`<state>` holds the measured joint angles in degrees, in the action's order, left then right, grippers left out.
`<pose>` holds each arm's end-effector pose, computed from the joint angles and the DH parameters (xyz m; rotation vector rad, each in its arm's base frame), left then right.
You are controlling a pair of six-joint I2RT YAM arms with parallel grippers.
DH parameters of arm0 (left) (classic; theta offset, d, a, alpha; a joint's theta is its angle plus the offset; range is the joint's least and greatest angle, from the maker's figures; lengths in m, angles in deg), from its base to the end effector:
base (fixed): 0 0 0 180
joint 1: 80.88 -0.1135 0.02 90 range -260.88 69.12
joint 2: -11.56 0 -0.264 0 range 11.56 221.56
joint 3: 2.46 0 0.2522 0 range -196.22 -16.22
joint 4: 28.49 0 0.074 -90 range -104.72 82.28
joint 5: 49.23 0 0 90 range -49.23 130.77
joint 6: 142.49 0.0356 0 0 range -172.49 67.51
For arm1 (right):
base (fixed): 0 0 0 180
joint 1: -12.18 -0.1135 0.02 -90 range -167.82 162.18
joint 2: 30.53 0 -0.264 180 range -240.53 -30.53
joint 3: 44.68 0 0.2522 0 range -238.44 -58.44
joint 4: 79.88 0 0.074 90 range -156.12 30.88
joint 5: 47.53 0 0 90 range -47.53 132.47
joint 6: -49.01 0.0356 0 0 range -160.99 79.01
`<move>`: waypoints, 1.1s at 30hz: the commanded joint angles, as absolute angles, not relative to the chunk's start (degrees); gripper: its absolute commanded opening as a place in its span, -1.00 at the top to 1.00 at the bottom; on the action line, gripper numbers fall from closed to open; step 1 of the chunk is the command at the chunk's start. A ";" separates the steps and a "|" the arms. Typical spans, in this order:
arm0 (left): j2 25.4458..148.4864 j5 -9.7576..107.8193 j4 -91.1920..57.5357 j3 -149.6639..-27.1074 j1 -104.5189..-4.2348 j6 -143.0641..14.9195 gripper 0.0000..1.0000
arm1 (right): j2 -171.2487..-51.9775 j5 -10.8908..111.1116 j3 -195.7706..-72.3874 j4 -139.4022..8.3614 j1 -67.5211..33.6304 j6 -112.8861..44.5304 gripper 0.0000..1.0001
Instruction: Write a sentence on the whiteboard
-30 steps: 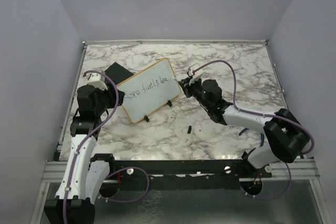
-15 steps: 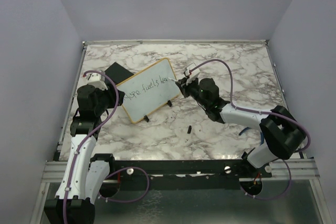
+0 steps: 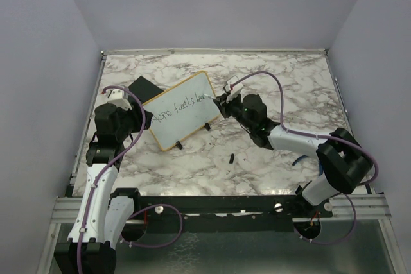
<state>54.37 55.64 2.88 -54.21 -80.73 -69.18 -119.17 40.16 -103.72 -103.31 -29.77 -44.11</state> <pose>0.1756 -0.0096 0.2907 -0.1130 1.9719 -0.4468 0.2553 0.2275 0.2411 -0.6233 1.5824 0.4751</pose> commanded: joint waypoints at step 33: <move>53.92 55.58 1.95 -53.75 -80.37 -69.16 0.01 | -119.94 36.68 -104.04 -103.03 -30.43 -44.87 0.99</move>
<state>54.37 55.64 2.88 -54.21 -80.73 -69.18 -120.42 38.68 -105.12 -103.31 -30.14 -44.11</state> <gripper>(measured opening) 0.496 0.134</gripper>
